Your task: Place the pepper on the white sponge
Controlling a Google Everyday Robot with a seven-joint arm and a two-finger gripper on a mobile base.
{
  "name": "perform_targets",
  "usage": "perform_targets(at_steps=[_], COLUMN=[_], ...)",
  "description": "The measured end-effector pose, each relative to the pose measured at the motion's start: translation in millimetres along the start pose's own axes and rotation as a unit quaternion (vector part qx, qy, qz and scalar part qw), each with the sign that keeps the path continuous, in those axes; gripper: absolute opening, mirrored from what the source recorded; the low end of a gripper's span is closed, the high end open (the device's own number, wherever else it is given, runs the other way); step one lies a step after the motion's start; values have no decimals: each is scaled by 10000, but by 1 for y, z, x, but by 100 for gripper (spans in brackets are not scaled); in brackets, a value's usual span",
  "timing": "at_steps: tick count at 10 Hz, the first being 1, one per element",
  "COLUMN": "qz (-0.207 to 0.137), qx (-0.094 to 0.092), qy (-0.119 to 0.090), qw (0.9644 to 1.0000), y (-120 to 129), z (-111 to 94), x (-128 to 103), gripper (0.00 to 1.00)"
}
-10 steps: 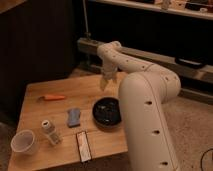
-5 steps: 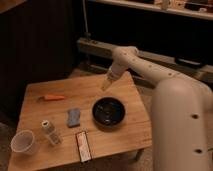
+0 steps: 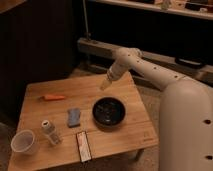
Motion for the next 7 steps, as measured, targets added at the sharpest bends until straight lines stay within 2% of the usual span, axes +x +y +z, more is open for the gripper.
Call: perform_targets(at_steps=[2, 3, 4, 7], qz=[-502, -796, -1129, -1801], qx=[-54, -102, -179, -382], qy=[-321, -467, -589, -793], qw=[9982, 9957, 9917, 9797], y=[13, 23, 36, 67], z=[9, 15, 25, 50], x=[-26, -41, -59, -92], gripper=[65, 65, 65, 65])
